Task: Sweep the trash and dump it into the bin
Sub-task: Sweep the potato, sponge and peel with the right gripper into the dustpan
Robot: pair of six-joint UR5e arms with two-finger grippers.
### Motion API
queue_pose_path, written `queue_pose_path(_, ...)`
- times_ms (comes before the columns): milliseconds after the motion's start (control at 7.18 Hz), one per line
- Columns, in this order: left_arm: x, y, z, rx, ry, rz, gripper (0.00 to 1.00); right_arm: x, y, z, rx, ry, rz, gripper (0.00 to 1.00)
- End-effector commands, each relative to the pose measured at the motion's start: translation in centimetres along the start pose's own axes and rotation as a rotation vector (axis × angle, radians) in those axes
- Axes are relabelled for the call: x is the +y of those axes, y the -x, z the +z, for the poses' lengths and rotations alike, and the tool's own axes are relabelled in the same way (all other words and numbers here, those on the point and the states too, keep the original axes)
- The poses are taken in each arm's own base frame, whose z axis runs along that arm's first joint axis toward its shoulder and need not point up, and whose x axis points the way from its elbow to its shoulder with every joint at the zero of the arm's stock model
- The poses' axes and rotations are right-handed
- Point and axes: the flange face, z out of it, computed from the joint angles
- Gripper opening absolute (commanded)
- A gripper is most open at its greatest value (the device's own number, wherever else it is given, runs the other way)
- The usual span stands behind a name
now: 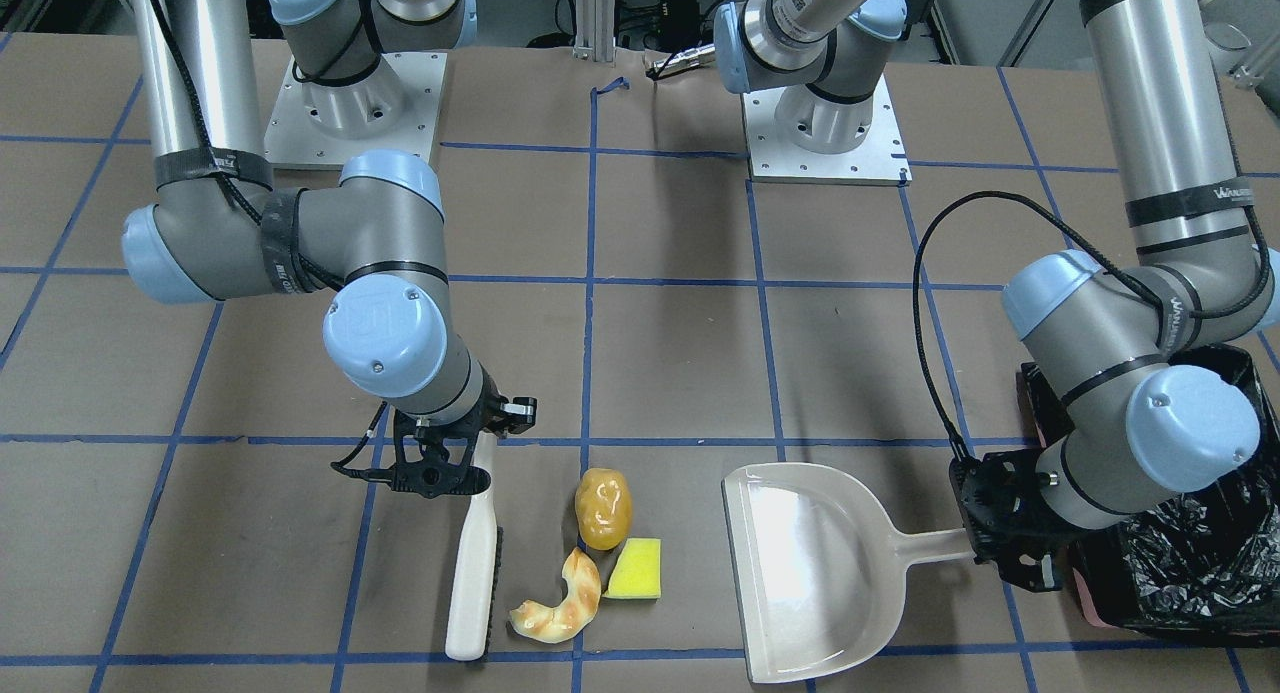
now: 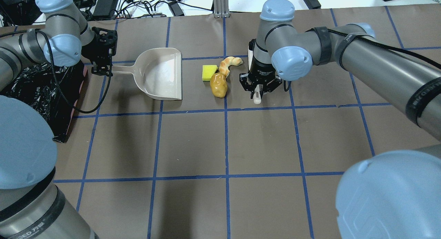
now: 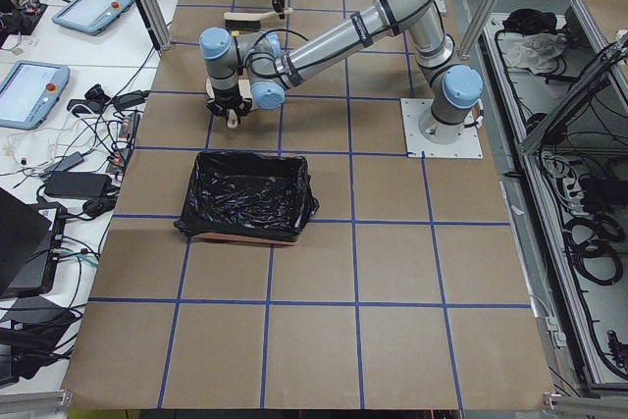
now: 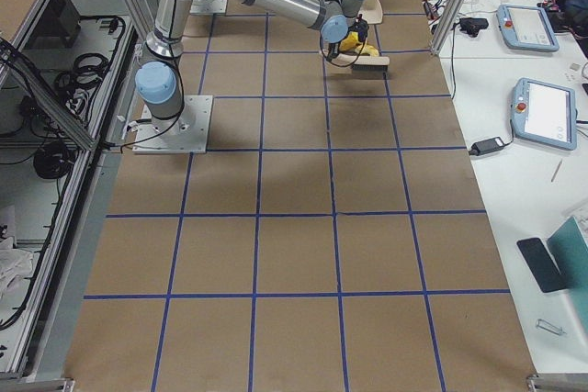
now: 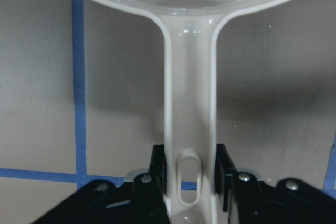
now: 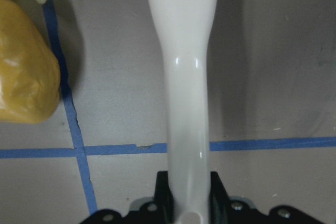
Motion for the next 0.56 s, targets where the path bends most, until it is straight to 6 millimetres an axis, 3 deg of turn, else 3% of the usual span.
queue_pose_path(0,-1.3,-0.2,-1.0,-0.01,0.022,0.02,0.34,0.9,2.1,0.9,0.008,0.005,-0.004,0.0)
queue_pose_path(418,-1.7,-0.2,-0.9,-0.006,0.038,0.026,0.34,1.3,5.0,2.1,-0.017,-0.022,0.023,0.0)
